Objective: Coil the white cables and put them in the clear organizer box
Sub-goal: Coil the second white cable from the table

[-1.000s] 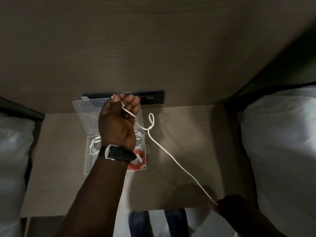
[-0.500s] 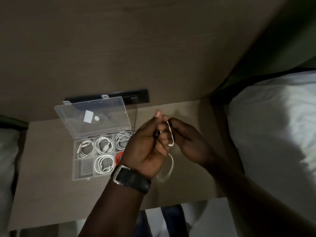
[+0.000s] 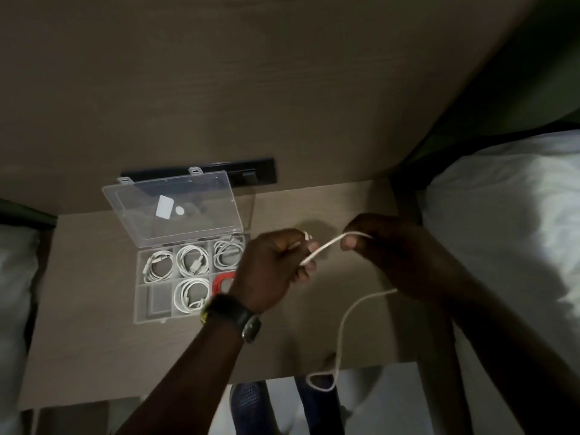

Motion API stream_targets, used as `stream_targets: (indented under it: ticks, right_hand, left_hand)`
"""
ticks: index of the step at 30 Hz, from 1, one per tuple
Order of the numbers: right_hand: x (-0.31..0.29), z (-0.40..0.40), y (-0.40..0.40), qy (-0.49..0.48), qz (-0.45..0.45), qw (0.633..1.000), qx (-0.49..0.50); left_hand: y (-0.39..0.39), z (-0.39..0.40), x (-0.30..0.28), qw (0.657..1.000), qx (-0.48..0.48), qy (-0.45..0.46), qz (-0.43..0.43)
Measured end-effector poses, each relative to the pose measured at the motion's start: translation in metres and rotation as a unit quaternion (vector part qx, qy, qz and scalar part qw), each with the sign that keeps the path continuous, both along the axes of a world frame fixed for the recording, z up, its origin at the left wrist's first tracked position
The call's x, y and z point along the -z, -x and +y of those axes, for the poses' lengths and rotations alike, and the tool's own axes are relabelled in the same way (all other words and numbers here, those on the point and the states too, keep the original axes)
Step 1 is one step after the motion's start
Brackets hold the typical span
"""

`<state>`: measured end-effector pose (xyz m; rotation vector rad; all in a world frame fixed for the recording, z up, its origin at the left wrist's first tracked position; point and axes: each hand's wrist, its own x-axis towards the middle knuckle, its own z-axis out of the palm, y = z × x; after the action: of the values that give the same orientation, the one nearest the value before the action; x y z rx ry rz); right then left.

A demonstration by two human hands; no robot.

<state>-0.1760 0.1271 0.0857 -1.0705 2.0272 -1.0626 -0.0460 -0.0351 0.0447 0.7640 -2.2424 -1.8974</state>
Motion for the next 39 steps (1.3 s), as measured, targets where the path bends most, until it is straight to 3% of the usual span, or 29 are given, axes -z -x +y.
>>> stream_targets:
  ticks: [2,4,6,8,9,11,12,13,15,16,18,20,23,27,30,31,32,34,36,39]
  right_hand:
    - [0.009,-0.009,0.014,0.023,0.028,0.998,0.052]
    - [0.029,-0.018,0.018,0.025,-0.007,0.993,0.115]
    - [0.05,-0.025,0.012,0.003,-0.037,0.989,0.146]
    - [0.065,-0.027,-0.007,-0.025,-0.053,0.991,0.119]
    - [0.068,-0.026,-0.018,-0.035,-0.066,0.992,0.099]
    - [0.063,-0.02,-0.037,-0.056,-0.084,0.994,0.037]
    - [0.058,-0.015,-0.043,-0.069,-0.062,0.996,-0.013]
    - [0.052,-0.012,-0.048,-0.079,-0.024,0.994,-0.065]
    - [0.035,-0.01,-0.046,-0.091,0.046,0.987,-0.123]
    - [0.026,-0.013,-0.04,-0.085,0.068,0.987,-0.116]
    - [0.013,-0.021,-0.018,-0.024,0.137,0.989,-0.05]
    - [0.015,-0.03,0.01,0.051,0.194,0.979,0.032]
    - [0.039,-0.042,0.029,0.052,0.131,0.983,0.119]
    - [0.064,-0.043,0.01,0.038,0.042,0.987,0.149]
    - [0.071,-0.037,-0.019,0.004,0.047,0.996,0.079]
    - [0.072,-0.034,-0.03,-0.013,0.039,0.999,0.025]
    - [0.07,-0.03,-0.04,-0.03,0.033,0.998,-0.033]
    - [0.062,-0.025,-0.049,-0.048,0.051,0.989,-0.132]
    - [0.041,-0.023,-0.042,-0.037,0.062,0.986,-0.151]
    - [0.02,-0.03,-0.01,0.049,0.097,0.993,-0.046]
  left_hand:
    - [-0.001,0.016,-0.005,0.996,0.007,-0.07,-0.053]
    - [0.002,0.024,-0.012,0.976,-0.057,-0.197,-0.068]
    - [0.009,0.024,-0.018,0.913,-0.105,-0.394,-0.023]
    - [0.015,0.016,-0.02,0.816,-0.142,-0.556,0.062]
    - [0.017,0.008,-0.019,0.783,-0.172,-0.589,0.101]
    - [0.02,-0.012,-0.015,0.748,-0.236,-0.596,0.169]
    - [0.022,-0.022,-0.013,0.75,-0.263,-0.577,0.189]
    - [0.024,-0.029,-0.01,0.778,-0.283,-0.526,0.194]
    - [0.028,-0.031,-0.001,0.902,-0.295,-0.284,0.139]
    - [0.027,-0.026,0.004,0.956,-0.245,-0.135,0.094]
    - [0.024,-0.004,0.007,0.995,-0.092,0.027,0.029]
    - [0.02,0.014,-0.001,0.997,-0.066,-0.021,-0.019]
    - [0.023,0.017,-0.015,0.958,-0.139,-0.249,-0.043]
    - [0.028,0.007,-0.033,0.843,-0.149,-0.517,0.004]
    - [0.032,-0.006,-0.034,0.77,-0.275,-0.568,0.096]
    - [0.033,-0.011,-0.03,0.775,-0.308,-0.54,0.116]
    - [0.033,-0.016,-0.024,0.806,-0.335,-0.471,0.124]
    - [0.03,-0.022,-0.009,0.905,-0.347,-0.229,0.092]
    - [0.023,-0.019,0.003,0.963,-0.257,-0.054,0.056]
    - [0.011,-0.002,0.006,0.997,-0.073,-0.001,0.005]
